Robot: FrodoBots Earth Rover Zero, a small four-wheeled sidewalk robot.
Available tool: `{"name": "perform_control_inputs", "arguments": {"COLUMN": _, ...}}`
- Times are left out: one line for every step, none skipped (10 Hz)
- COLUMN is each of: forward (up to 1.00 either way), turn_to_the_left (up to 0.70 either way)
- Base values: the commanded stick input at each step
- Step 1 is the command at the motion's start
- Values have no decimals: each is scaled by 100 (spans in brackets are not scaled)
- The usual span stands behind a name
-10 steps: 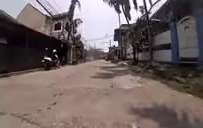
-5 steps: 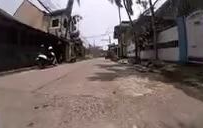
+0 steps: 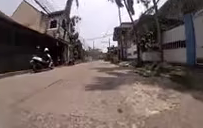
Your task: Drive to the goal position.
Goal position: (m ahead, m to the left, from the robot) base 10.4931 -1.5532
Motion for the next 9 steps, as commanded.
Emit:
{"name": "perform_control_inputs", "arguments": {"forward": 100, "turn_to_the_left": 1}}
{"name": "perform_control_inputs", "arguments": {"forward": 100, "turn_to_the_left": 1}}
{"name": "perform_control_inputs", "arguments": {"forward": 100, "turn_to_the_left": 1}}
{"name": "perform_control_inputs", "arguments": {"forward": 100, "turn_to_the_left": 1}}
{"name": "perform_control_inputs", "arguments": {"forward": 100, "turn_to_the_left": 1}}
{"name": "perform_control_inputs", "arguments": {"forward": 100, "turn_to_the_left": 1}}
{"name": "perform_control_inputs", "arguments": {"forward": 100, "turn_to_the_left": 1}}
{"name": "perform_control_inputs", "arguments": {"forward": 100, "turn_to_the_left": 1}}
{"name": "perform_control_inputs", "arguments": {"forward": 100, "turn_to_the_left": 1}}
